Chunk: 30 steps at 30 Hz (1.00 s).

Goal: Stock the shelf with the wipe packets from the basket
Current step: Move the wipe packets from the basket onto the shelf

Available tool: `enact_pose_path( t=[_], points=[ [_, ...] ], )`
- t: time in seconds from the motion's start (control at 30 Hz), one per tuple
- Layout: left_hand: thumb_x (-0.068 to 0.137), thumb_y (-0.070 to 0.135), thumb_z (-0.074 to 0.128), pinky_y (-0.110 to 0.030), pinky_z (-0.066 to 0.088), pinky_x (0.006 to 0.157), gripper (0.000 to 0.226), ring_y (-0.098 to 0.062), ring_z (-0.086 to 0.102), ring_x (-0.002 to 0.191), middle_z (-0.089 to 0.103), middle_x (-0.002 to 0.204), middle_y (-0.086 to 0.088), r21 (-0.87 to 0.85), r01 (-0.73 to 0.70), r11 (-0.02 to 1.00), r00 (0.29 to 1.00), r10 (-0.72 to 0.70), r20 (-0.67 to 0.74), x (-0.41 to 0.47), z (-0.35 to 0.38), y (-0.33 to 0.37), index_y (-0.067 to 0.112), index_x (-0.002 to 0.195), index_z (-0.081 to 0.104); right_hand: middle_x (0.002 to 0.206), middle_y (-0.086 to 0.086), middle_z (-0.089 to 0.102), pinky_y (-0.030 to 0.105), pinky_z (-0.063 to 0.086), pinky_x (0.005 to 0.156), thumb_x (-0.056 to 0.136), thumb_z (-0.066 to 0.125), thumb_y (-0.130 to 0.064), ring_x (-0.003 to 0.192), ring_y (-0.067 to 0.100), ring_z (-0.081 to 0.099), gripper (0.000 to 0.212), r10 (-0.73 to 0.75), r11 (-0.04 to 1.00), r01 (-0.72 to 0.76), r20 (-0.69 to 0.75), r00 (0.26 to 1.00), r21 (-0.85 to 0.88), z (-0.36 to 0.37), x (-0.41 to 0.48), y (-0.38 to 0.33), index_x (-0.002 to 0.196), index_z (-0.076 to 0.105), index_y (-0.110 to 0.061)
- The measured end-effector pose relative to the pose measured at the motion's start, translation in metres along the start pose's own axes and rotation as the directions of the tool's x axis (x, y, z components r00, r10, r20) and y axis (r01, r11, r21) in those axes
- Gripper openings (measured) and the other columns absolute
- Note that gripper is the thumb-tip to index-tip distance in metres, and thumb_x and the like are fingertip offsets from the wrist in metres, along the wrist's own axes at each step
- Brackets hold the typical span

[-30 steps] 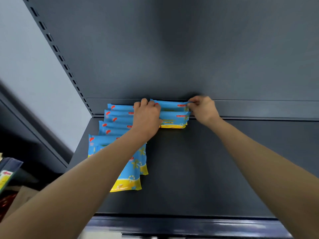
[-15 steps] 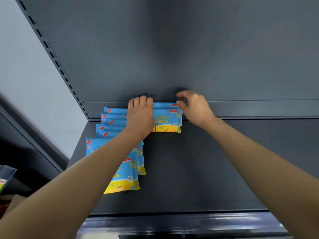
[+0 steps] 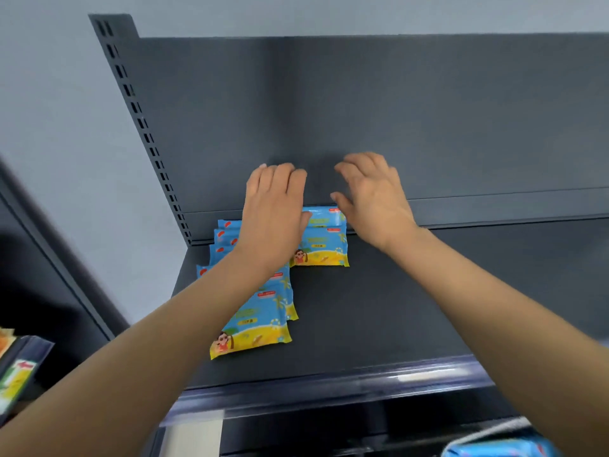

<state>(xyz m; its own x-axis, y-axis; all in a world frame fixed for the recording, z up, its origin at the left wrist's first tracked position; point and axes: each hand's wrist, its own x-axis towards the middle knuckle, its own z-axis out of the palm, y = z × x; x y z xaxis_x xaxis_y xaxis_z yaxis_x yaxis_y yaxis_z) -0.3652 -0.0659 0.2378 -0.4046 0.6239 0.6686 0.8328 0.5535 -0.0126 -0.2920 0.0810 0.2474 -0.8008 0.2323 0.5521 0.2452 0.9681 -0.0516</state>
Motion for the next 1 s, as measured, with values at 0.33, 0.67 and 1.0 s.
enact_pose_path(
  t=[0.33, 0.67, 1.0],
  points=[
    [0.073, 0.014, 0.073, -0.041, 0.026, 0.106, 0.044, -0.036, 0.055, 0.1, 0.058, 0.108, -0.017, -0.155, -0.182, 0.971, 0.958, 0.139, -0.251, -0.052, -0.069, 0.039, -0.001, 0.111, 0.056, 0.124, 0.018, 0.056, 0.045, 0.039, 0.093, 0.079, 0.066, -0.016, 0.121, 0.039, 0.048, 0.041, 0.03, 0.981, -0.059, -0.162, 0.986, -0.182, -0.085, -0.089, -0.05, 0.115, 0.059, 0.001],
    [0.072, 0.02, 0.074, -0.04, 0.026, 0.105, 0.05, -0.032, 0.049, 0.101, 0.056, 0.11, -0.016, -0.271, -0.288, 0.919, 0.944, 0.225, -0.24, -0.084, -0.077, 0.1, 0.001, 0.113, 0.053, 0.123, 0.016, 0.058, 0.044, 0.04, 0.094, 0.076, 0.07, -0.021, 0.119, 0.036, 0.052, 0.049, 0.163, 0.926, -0.222, -0.206, 0.965, -0.305, -0.129, -0.175, -0.039, 0.117, 0.058, 0.001],
    [0.071, 0.024, 0.074, -0.041, 0.028, 0.103, 0.055, -0.035, 0.05, 0.103, 0.054, 0.113, -0.016, -0.363, -0.349, 0.864, 0.936, 0.335, -0.105, -0.105, -0.059, 0.21, 0.002, 0.116, 0.052, 0.123, 0.017, 0.057, 0.046, 0.039, 0.093, 0.074, 0.071, -0.019, 0.118, 0.038, 0.05, 0.049, 0.336, 0.863, -0.358, -0.125, 0.934, -0.355, -0.156, -0.272, 0.046, 0.117, 0.057, 0.0]
  ],
)
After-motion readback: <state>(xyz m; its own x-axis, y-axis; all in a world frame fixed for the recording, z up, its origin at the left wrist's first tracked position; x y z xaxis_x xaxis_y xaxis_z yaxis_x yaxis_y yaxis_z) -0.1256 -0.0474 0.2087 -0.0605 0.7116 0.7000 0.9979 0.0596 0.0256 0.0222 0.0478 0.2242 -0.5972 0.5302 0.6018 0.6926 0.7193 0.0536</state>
